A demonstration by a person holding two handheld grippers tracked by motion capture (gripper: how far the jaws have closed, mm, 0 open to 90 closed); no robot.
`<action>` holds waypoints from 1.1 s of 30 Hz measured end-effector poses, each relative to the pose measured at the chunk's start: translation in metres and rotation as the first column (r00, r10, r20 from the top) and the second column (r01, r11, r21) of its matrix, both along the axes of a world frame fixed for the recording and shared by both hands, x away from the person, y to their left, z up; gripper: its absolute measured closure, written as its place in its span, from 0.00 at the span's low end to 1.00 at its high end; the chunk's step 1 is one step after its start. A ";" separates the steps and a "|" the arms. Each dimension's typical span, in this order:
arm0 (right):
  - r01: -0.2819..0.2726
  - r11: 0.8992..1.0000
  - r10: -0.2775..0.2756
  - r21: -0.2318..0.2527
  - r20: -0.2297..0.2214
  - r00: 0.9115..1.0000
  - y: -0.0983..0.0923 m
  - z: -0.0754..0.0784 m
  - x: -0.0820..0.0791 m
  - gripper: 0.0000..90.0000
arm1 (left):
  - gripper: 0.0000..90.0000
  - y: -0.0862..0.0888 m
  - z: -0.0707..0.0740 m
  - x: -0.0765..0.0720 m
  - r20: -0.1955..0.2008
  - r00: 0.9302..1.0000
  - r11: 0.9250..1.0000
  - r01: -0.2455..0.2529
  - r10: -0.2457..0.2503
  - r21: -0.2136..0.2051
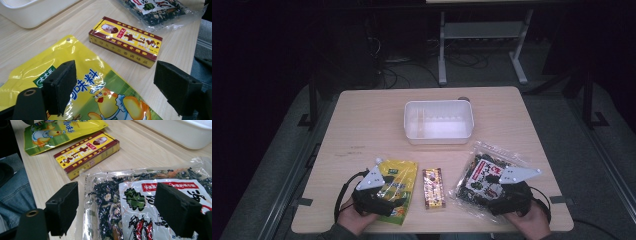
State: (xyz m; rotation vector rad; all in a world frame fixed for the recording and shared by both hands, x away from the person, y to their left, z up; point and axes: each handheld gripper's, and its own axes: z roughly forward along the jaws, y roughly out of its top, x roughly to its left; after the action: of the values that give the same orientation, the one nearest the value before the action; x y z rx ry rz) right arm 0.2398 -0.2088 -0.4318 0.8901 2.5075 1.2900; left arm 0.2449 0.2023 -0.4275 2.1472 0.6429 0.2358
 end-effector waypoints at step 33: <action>0.189 0.982 -0.190 -0.024 -0.025 0.981 -0.058 0.034 0.029 0.21 | 0.25 -0.108 0.025 0.005 -0.011 0.981 0.980 0.194 -0.194 0.036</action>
State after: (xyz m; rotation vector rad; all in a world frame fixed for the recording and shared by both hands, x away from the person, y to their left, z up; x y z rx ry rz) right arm 0.2685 -0.2669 -0.3983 1.1186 2.3833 1.1956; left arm 0.2498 0.0941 -0.4022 2.2300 0.4322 0.1350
